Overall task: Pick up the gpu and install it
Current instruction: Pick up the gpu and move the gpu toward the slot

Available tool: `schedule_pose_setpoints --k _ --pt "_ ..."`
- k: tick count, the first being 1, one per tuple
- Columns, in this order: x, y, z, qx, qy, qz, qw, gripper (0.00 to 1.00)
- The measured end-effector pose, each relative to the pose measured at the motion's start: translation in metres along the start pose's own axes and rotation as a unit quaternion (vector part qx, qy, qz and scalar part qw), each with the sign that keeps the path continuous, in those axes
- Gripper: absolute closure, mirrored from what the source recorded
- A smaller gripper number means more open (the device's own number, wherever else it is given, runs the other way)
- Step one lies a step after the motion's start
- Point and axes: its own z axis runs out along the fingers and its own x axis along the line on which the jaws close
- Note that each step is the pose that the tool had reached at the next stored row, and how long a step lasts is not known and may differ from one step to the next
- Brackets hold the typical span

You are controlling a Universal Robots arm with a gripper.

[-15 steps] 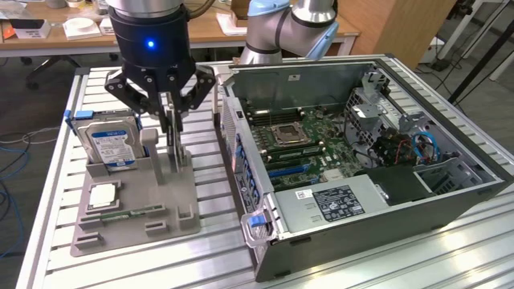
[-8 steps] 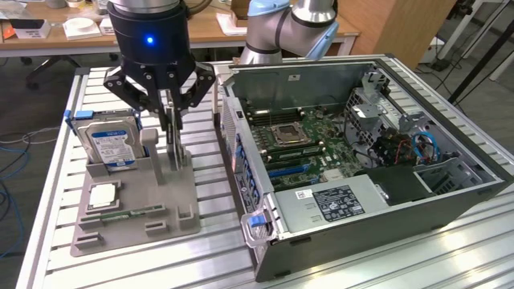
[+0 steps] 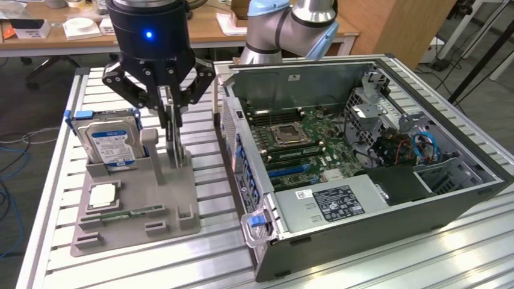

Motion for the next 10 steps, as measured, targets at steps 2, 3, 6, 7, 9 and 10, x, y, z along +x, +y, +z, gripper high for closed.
schedule_pose_setpoints --k 2,3,6,7,9,10 --pt "0.0000 0.0001 -0.0013 0.0000 0.0001 0.000 1.0000 0.74" --pt "0.0000 0.0001 -0.0019 0.0000 0.0000 0.000 1.0000 0.74" --pt "-0.0001 0.0002 -0.0040 0.0000 0.0000 0.000 1.0000 0.74" --pt "-0.0001 0.0002 -0.0046 0.0000 0.0000 0.000 1.0000 0.74" --pt "-0.0001 0.0003 -0.0060 0.0000 0.0001 0.000 1.0000 0.74" --pt "-0.0001 0.0003 -0.0066 0.0000 0.0000 0.000 1.0000 0.74"
